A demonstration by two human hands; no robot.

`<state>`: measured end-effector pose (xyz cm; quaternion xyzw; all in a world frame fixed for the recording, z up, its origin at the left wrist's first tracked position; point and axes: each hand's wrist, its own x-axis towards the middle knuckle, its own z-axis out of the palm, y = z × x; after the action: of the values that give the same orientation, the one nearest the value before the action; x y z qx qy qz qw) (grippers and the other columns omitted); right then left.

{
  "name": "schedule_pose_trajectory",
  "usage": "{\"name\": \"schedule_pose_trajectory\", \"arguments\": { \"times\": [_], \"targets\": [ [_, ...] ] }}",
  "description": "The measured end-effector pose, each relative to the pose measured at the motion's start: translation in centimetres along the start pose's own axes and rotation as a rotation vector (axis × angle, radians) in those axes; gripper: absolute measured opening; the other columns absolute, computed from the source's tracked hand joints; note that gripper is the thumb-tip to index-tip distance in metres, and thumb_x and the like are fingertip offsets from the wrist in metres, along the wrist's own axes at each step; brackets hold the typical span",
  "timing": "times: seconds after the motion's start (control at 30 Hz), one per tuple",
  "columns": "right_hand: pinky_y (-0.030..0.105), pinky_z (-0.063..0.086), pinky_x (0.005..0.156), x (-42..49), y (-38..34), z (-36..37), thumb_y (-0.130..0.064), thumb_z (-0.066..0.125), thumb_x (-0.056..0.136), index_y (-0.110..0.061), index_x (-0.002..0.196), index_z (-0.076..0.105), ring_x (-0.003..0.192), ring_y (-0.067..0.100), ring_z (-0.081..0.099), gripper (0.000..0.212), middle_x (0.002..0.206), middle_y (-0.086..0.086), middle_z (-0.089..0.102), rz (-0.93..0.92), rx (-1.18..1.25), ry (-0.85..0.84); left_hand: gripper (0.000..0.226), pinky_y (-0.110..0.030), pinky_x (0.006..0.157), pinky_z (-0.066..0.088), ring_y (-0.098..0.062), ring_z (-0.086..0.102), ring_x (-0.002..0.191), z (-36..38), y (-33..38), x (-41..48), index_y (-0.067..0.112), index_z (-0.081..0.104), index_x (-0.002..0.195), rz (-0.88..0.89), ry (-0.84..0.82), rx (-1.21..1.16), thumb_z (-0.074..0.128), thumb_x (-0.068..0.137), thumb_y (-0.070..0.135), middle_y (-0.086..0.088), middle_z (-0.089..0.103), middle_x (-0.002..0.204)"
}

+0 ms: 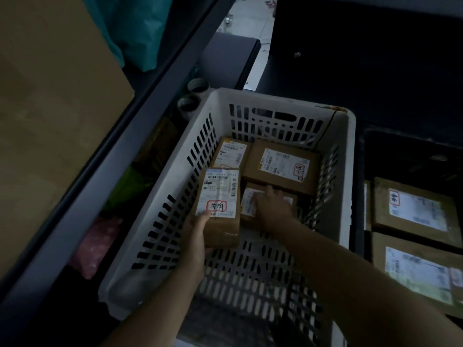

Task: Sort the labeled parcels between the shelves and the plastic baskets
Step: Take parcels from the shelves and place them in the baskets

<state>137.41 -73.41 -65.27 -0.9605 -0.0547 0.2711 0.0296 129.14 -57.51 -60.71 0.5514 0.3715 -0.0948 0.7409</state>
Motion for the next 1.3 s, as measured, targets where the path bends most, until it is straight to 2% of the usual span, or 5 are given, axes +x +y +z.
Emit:
{"name": "schedule_pose_trajectory", "arguments": {
  "times": [0.23,0.4,0.63,1.03,1.3],
  "targets": [
    [0.040,0.049,0.087,-3.2,0.4,-5.5,-0.059,0.058,0.087,-0.024,0.123,0.056,0.107,0.025,0.059,0.050,0.116,-0.003,0.062,0.086,1.256,-0.375,0.057,-0.045,0.090,0.050,-0.020,0.060,0.108,0.5,-0.8,-2.5,0.038,0.049,0.132,0.034,-0.165,0.074,0.065,0.077,0.044,0.000,0.062,0.122],
    [0.045,0.052,0.095,-3.7,1.8,-4.6,-0.014,0.075,0.081,-0.024,0.118,0.055,0.106,0.024,0.064,0.043,0.119,0.007,0.067,-0.016,1.047,-0.574,0.071,-0.047,0.091,0.049,-0.024,0.060,0.109,0.7,-1.9,-4.2,0.031,0.054,0.122,-0.147,-0.304,0.230,0.077,0.059,0.054,-0.004,0.062,0.122],
    [0.039,0.032,0.112,-5.0,2.3,-4.2,-0.010,0.066,0.089,-0.015,0.150,0.028,0.140,0.028,0.031,0.072,0.153,0.006,0.032,-0.116,0.500,-0.655,0.028,-0.041,0.072,0.054,-0.028,0.064,0.092,-0.1,-3.8,-3.2,0.016,0.058,0.117,-0.555,-0.390,0.445,0.060,0.091,0.026,-0.014,0.067,0.106],
    [0.037,0.036,0.109,-1.3,1.6,-2.4,-0.015,0.049,0.099,-0.004,0.141,0.045,0.134,0.030,0.041,0.044,0.149,0.015,0.041,-0.193,0.166,-0.254,0.025,-0.036,0.046,0.055,-0.028,0.056,0.073,3.3,-6.2,0.2,0.005,0.059,0.099,-0.705,-0.185,0.202,0.044,0.101,0.025,-0.015,0.060,0.087],
    [0.044,0.044,0.103,-1.3,2.9,-2.5,-0.016,0.049,0.099,-0.003,0.132,0.055,0.121,0.032,0.053,0.036,0.136,0.015,0.053,-0.166,0.014,-0.519,0.021,-0.051,0.083,0.045,-0.037,0.059,0.092,3.9,-5.0,0.7,0.001,0.056,0.103,-0.686,-0.153,0.167,0.038,0.102,0.011,-0.018,0.061,0.089]
  ]
}}
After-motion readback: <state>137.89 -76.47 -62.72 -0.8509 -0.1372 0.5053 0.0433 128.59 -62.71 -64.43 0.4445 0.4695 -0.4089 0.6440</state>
